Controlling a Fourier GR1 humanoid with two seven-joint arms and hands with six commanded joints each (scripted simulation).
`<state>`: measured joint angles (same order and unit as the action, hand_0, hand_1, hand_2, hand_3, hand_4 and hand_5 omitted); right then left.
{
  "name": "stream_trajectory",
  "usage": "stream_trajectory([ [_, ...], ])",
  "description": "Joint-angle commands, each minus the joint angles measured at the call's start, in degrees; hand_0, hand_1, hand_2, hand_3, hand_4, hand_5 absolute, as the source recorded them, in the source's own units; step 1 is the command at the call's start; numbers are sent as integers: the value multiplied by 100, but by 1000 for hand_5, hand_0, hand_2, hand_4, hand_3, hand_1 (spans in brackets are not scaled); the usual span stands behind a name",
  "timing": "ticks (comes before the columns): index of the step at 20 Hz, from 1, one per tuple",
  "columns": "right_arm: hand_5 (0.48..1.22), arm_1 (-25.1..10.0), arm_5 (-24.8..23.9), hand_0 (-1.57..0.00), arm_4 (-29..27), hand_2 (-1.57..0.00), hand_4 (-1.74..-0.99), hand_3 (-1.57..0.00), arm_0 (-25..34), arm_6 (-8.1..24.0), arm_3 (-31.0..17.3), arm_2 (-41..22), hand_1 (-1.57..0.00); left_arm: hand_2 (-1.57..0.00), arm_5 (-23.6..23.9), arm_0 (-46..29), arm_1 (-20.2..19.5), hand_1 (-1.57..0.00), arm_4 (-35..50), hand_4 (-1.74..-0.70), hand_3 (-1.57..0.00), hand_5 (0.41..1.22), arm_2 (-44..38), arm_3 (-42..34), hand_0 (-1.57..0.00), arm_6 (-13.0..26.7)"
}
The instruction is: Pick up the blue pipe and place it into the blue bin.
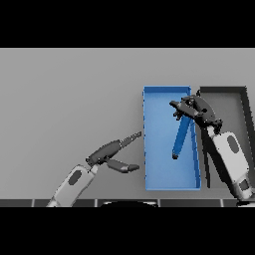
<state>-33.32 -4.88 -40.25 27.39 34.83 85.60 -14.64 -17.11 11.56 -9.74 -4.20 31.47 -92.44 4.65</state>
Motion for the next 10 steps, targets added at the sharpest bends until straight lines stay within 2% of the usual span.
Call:
stream_trajectory([
  [1,1110,-97,-106,-1571,-146,-1571,-1599,-1330,-38,-7,-106,-221,-1571,1,-10,41,16,1,22,-885,1,457,-18,30,1,47],
  [2,1133,-180,-414,-1563,-299,-1393,-1547,-1122,1,-104,-195,-431,-1459,1,8,29,15,1,17,-886,1,455,-12,-11,1,106],
  [3,1150,-219,-597,-1306,-462,-1114,-1503,-897,28,-174,-251,-530,-1167,1,4,39,17,1,22,-886,1,453,-11,-16,1,123],
  [5,1176,-390,-763,-836,-694,-712,-1392,-574,63,-223,-405,-795,-746,1,-1,36,1,1,9,-885,1,453,-6,0,1,143],
  [6,1157,-399,-802,-668,-810,-570,-1338,-459,112,-128,-474,-953,-597,1,-10,6,-20,1,11,-886,1,454,4,-30,1,111],
  [7,1141,-630,-757,-534,-1016,-456,-1285,-367,213,-49,-535,-1421,-477,1,3,-3,20,1,28,-888,1,453,19,-48,1,159],
  [10,975,-989,-530,-273,-729,-233,-1179,-187,517,-359,-650,-2092,-244,1,0,22,8,1,71,-893,1,454,-22,-39,1,169],
])
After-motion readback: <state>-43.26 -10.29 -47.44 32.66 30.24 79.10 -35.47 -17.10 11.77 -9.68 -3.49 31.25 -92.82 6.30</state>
